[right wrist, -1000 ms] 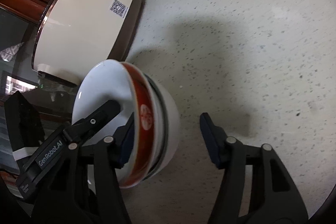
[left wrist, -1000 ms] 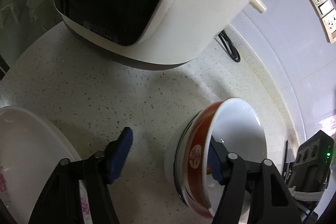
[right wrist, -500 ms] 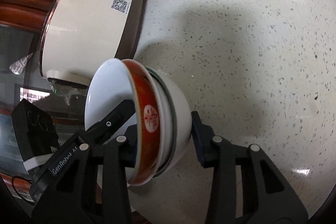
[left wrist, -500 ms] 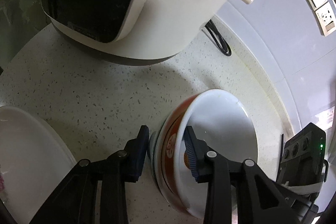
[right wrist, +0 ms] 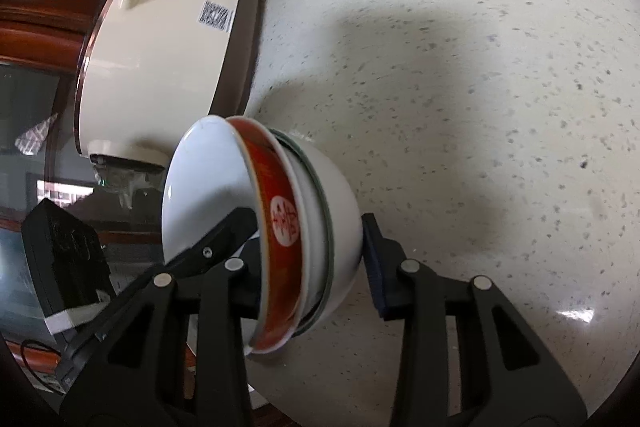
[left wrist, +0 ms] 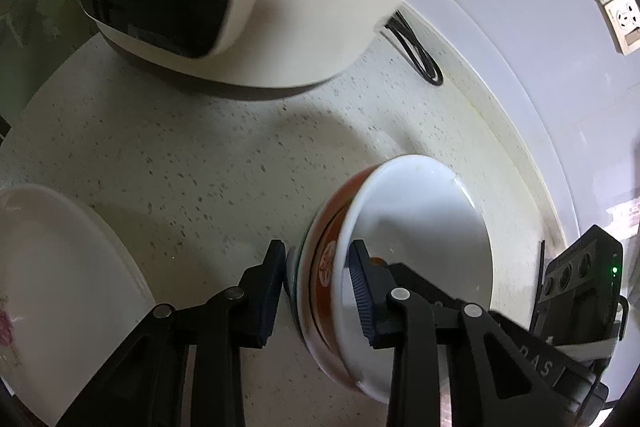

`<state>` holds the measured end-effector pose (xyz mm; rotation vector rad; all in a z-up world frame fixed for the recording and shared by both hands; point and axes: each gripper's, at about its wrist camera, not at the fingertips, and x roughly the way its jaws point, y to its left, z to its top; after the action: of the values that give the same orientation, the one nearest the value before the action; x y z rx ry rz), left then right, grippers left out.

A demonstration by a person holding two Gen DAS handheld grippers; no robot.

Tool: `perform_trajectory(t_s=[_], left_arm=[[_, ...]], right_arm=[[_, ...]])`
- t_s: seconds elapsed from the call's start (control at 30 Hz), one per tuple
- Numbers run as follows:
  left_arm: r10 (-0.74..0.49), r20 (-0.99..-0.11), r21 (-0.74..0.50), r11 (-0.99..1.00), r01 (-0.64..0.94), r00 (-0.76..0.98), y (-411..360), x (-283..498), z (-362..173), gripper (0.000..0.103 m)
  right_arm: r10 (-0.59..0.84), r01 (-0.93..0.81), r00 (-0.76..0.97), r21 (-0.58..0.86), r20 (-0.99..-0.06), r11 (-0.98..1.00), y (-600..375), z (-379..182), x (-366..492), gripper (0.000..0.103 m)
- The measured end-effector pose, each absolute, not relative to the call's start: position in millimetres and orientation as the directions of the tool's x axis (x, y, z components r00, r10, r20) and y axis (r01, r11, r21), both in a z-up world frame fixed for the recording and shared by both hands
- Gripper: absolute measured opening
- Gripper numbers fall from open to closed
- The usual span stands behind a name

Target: Organize plates and bowls

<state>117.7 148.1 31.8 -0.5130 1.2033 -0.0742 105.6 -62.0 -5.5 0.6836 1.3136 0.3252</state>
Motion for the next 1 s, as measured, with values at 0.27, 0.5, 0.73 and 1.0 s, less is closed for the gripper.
perform_trajectory(t_s=[0.27,0.5,0.73,1.0], left_arm=[[-0.319,-0.862,-0.417,0.888,-0.193,0.395,135.7,110.4,44.0,0.033],[-0.308,-0.847,-0.418,0.889,-0.185,0.434,128.1,107.6,63.8,0.033],[-0.267,-0.832,-0.412,0.885,-0.219,0.486,140.0,96.6,89.5,0.033],[-0.184,-0.832,-0.399,0.854,-0.333,0.524,181.8,60.2,108.4,0.033]], right_arm=[[0.584,0.159,0.274,0.635,-0.764,0.756,-74.5,6.0,100.8,0.041],[0.595,0.145,0.300,0.652,-0.745,0.744,-79.3,28.7,94.9,0.041],[0.629,0.084,0.289,0.674,-0.722,0.734,-60.8,50.4,94.2,0.041],[0.676,-0.012,0.207,0.689,-0.708,0.725,-8.7,62.4,89.5,0.041]])
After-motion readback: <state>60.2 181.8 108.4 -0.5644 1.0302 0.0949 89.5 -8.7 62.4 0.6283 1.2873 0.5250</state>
